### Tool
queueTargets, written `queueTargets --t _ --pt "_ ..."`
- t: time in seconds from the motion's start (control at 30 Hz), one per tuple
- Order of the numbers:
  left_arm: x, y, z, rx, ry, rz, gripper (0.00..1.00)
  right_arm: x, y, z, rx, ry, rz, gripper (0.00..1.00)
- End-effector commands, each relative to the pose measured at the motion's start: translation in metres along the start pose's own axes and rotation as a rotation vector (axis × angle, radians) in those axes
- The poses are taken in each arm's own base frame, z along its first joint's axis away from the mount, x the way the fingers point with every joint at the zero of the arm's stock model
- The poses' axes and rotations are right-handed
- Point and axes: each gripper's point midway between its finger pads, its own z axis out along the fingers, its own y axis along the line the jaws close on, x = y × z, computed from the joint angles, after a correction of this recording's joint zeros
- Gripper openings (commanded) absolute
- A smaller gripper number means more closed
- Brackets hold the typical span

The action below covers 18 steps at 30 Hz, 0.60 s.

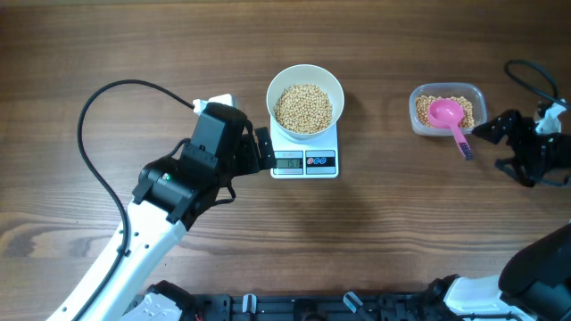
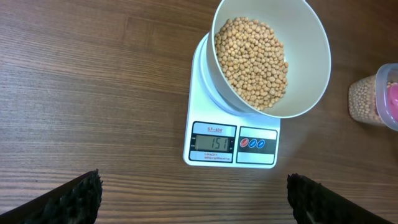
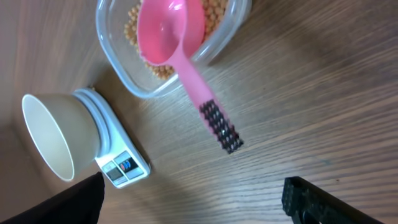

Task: Scoop item into bowl and weigh 150g on scale
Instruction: 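Close the right gripper on the pink scoop's handle in the tub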

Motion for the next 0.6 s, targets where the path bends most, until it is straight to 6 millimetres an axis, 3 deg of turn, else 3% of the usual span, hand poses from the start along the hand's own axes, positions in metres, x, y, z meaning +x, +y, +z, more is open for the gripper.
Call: queueTargets --t 0.0,0.07,0.2,0.3,0.57 --pt "-0.003 0.002 -0.002 -0.004 -0.016 0.004 1.00 0.004 0.005 0.012 -0.091 0.015 0.045 0.90" --pt "-0.003 0.002 -0.002 -0.004 -0.016 0.004 1.00 0.007 0.007 0.017 -0.128 0.025 0.059 0.82" --pt "-0.003 0.002 -0.002 -0.004 -0.016 0.004 1.00 0.014 0.000 0.027 -0.128 0.041 0.100 0.78" --pt "-0.003 0.002 -0.002 -0.004 -0.016 0.004 1.00 0.013 0.002 0.027 -0.141 0.037 0.109 0.67" --pt "-0.003 0.002 -0.002 -0.004 -0.016 0.004 1.00 0.007 0.006 0.027 -0.167 0.019 0.138 0.63"
